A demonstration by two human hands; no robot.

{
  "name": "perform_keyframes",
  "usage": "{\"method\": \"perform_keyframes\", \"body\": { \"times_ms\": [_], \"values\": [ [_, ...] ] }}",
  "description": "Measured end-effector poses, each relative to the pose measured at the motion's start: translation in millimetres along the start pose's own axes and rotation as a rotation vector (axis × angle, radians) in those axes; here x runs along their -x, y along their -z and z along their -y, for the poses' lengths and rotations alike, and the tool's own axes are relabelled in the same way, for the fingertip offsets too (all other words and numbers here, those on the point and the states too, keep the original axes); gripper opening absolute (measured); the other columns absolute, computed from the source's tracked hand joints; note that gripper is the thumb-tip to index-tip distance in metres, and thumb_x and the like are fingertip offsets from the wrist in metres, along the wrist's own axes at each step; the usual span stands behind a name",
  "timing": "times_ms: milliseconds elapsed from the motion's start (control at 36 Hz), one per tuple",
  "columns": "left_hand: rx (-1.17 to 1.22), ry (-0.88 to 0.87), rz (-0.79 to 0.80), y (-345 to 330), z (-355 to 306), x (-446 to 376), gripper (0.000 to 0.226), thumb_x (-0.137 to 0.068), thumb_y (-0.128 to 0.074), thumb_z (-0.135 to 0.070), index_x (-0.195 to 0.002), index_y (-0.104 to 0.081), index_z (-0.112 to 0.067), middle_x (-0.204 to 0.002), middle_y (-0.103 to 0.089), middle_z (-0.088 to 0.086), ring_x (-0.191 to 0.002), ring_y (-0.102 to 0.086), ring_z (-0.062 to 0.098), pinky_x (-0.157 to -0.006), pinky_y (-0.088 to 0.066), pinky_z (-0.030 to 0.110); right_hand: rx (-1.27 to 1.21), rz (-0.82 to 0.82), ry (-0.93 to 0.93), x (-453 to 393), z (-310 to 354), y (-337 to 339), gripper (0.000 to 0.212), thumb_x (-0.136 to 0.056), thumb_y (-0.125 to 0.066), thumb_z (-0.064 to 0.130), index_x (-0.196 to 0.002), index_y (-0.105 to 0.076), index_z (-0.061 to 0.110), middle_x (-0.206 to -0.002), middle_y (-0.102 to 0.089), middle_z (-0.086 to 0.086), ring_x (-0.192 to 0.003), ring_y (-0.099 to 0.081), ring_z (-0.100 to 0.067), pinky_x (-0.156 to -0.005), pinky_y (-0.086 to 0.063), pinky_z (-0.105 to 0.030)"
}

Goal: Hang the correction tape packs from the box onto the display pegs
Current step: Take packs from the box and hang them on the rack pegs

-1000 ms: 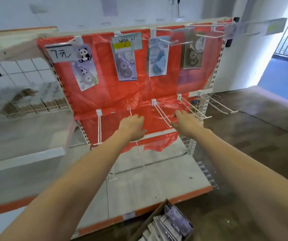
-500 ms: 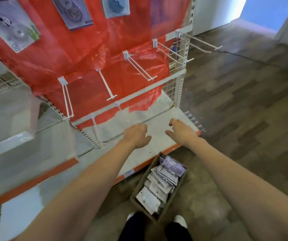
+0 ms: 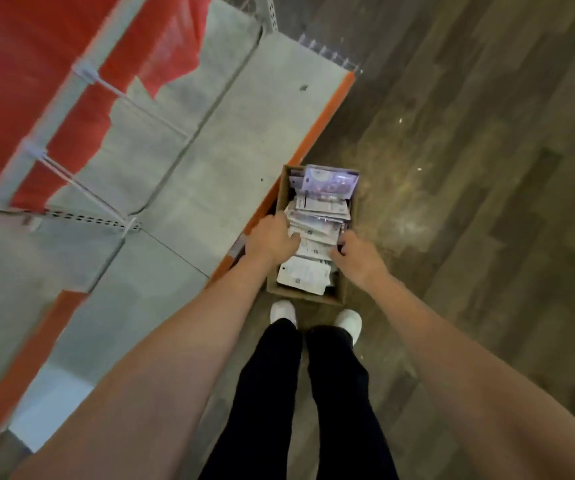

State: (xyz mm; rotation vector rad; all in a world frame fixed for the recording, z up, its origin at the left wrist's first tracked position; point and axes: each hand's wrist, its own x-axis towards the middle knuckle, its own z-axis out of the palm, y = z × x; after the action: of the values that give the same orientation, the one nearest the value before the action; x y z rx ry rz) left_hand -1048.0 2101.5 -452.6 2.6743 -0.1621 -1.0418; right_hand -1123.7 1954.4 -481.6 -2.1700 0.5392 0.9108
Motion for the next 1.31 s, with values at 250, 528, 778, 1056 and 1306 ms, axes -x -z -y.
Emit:
{"method": "perform_keyframes", "body": {
  "times_ms": [250,528,778,1056,1306],
  "values": [
    [0.027,0.058,0.137,-127.4,55.4,-58.0,0.033,-0.092,-0.054,-0.029,-0.117,-0.053,-0.006,-0.118,-0.058,0.014,-0.107,-0.055,0.031,-0.076,-0.042,0.033,-0.033,-0.024,-0.075,-70.8,-67.9,-76.9,0.037,-0.099,-0.048,0.028,-0.128,-0.044,0.005,-0.123,-0.055,-0.018,-0.109,-0.054,-0.033,-0.078,-0.038,-0.031],
    [-0.029,0.119,0.180,-210.9,103.1,-122.3,0.036,-0.093,-0.055,-0.028,-0.121,-0.052,-0.007,-0.119,-0.058,0.011,-0.107,-0.056,0.027,-0.075,-0.040,0.031,0.017,0.025,-0.090,-145.0,-111.8,-134.5,0.039,-0.099,-0.050,0.026,-0.130,-0.043,0.005,-0.127,-0.052,-0.015,-0.112,-0.053,-0.031,-0.086,-0.044,-0.036],
    [0.214,0.178,0.139,-260.9,106.2,-188.1,0.044,-0.094,-0.054,-0.043,-0.117,-0.053,-0.006,-0.111,-0.059,0.003,-0.091,-0.054,0.016,-0.068,-0.039,0.025,0.099,0.015,-0.070,-201.3,-133.7,-177.9,0.040,-0.098,-0.052,0.025,-0.132,-0.044,0.005,-0.134,-0.048,-0.014,-0.117,-0.051,-0.031,-0.091,-0.043,-0.038],
    [0.822,0.547,0.064,-286.7,102.8,-220.4,0.056,-0.090,-0.064,-0.037,-0.132,-0.044,-0.006,-0.115,-0.062,0.012,-0.071,-0.061,0.016,-0.056,-0.053,0.025,0.070,0.073,-0.117,-233.8,-149.3,-205.7,0.052,-0.094,-0.059,0.025,-0.139,-0.040,0.006,-0.142,-0.037,-0.016,-0.131,-0.035,-0.034,-0.104,-0.034,-0.036],
    [0.739,0.463,-0.043,-273.9,112.8,-215.9,0.020,-0.094,-0.051,-0.005,-0.077,-0.048,-0.016,-0.094,-0.061,0.007,-0.094,-0.065,0.023,-0.085,-0.057,0.036,0.149,0.151,-0.073,-226.6,-144.6,-199.8,0.050,-0.097,-0.053,0.036,-0.141,-0.044,0.015,-0.143,-0.042,-0.014,-0.132,-0.031,-0.034,-0.105,-0.028,-0.035]
  ]
}}
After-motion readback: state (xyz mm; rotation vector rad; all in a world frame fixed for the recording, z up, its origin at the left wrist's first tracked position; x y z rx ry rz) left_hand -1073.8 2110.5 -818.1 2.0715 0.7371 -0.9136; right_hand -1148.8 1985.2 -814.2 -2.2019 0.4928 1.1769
